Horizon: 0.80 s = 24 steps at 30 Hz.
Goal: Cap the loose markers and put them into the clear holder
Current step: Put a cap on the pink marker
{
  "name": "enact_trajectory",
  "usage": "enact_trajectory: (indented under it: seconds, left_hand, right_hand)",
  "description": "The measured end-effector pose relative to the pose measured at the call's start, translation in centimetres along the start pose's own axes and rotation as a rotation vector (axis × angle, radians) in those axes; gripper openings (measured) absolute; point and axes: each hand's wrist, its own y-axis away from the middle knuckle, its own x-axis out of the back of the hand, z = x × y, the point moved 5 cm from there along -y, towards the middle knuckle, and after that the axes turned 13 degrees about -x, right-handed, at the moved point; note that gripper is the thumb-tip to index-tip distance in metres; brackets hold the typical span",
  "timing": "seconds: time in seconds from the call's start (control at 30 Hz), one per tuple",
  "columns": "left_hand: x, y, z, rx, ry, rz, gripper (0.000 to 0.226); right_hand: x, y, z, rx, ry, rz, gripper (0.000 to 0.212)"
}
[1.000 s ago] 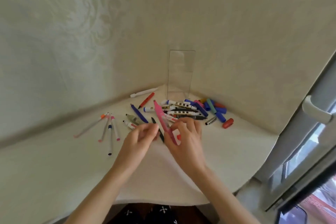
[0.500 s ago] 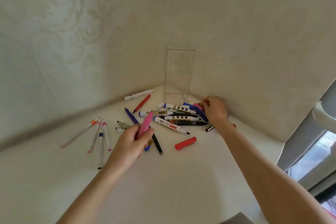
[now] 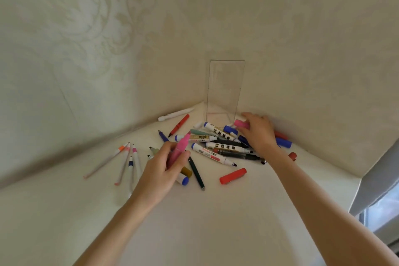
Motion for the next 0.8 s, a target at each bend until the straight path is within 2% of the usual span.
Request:
enact_trajectory:
  seconds: [0.07, 0.13, 0.2, 0.27, 0.43, 0.67, 0.8]
  left_hand:
    - [0.4, 0.5, 0.9, -0.120, -0.020, -0.002, 0.023]
    - [0.7, 0.9, 1.6, -0.225, -0.082, -0.008, 0.020]
    - [0.9, 1.2, 2.1, -0.277, -0.138, -0.002, 0.022]
    - [1.0, 1.6, 2.5, -0.313, -0.164, 0.006, 0.021]
    - [1.2, 2.4, 3.1, -0.367, -0.219, -0.021, 0.034]
    - [2.6, 2.9, 4.0, -0.426, -0.433, -0.073, 0.022]
    - [3.2, 3.1, 3.8, -0.410, -0.467, -0.130, 0.027]
  right_hand:
    - [1.6, 2.4, -1.1, 0.082, -0.273, -0.030, 0.036]
    - [3.0, 6.3, -2.6, 0.202, -0.493, -0.146, 0.030]
    - [4.0, 9.9, -3.6, 0.287, -0.640, -0.203, 0.032]
    - [4.5, 11.9, -4.0, 0.326, -0.705, -0.183, 0.039]
    - [5.3, 13.7, -4.8, 0.415, -0.727, -0.119, 0.036]
    - [5.4, 15.5, -6.9, 0.676, -0.483, -0.098, 0.032]
    - [5.3, 16.2, -7.7, 0.673, -0.506, -0.155, 0.028]
